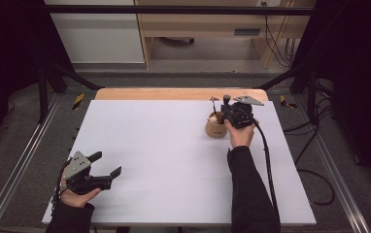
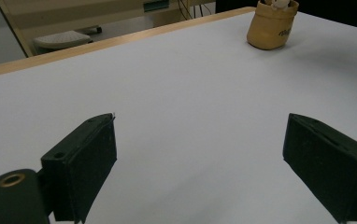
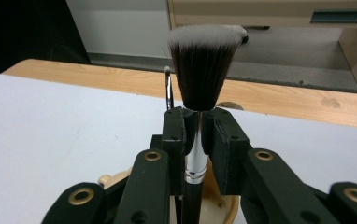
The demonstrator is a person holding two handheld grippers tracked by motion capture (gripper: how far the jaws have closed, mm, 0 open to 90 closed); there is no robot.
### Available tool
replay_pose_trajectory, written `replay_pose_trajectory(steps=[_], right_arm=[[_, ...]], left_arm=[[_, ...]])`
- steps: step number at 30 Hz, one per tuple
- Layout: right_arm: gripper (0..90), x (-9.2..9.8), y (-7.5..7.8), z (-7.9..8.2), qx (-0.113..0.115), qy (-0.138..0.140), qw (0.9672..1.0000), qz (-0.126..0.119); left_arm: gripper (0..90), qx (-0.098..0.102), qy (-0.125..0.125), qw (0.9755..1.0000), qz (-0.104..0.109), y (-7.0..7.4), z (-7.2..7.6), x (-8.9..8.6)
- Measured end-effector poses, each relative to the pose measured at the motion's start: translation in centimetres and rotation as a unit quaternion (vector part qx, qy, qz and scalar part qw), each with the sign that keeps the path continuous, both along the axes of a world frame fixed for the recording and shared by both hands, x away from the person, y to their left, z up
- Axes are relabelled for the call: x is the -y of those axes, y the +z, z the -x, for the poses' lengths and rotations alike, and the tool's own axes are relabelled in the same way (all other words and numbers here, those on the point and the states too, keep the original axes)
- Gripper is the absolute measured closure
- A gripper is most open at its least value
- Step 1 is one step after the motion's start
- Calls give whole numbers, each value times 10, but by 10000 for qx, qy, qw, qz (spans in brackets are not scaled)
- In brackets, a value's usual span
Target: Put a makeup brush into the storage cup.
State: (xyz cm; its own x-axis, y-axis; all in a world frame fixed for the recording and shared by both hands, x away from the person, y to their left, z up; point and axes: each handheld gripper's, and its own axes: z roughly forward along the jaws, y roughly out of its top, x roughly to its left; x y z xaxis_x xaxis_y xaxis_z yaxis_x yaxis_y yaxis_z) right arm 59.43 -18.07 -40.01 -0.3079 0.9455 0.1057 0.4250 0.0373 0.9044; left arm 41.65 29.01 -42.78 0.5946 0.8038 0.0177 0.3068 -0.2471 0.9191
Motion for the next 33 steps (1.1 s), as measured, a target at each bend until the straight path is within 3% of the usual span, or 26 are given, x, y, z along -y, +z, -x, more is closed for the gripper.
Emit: replay_pose_trajectory(steps=[12, 23, 33], right_arm=[[731, 2, 3, 6, -303, 89, 9994, 109], [597, 11, 15, 31, -188, 226, 9996, 40], [473, 11, 25, 54, 11, 695, 9975, -123]], left_arm=[[93, -12, 9, 10000, 5, 0, 0, 0], [93, -18, -1, 10000, -22, -1, 0, 2], [93, -25, 7, 10000, -17, -1, 0, 3]])
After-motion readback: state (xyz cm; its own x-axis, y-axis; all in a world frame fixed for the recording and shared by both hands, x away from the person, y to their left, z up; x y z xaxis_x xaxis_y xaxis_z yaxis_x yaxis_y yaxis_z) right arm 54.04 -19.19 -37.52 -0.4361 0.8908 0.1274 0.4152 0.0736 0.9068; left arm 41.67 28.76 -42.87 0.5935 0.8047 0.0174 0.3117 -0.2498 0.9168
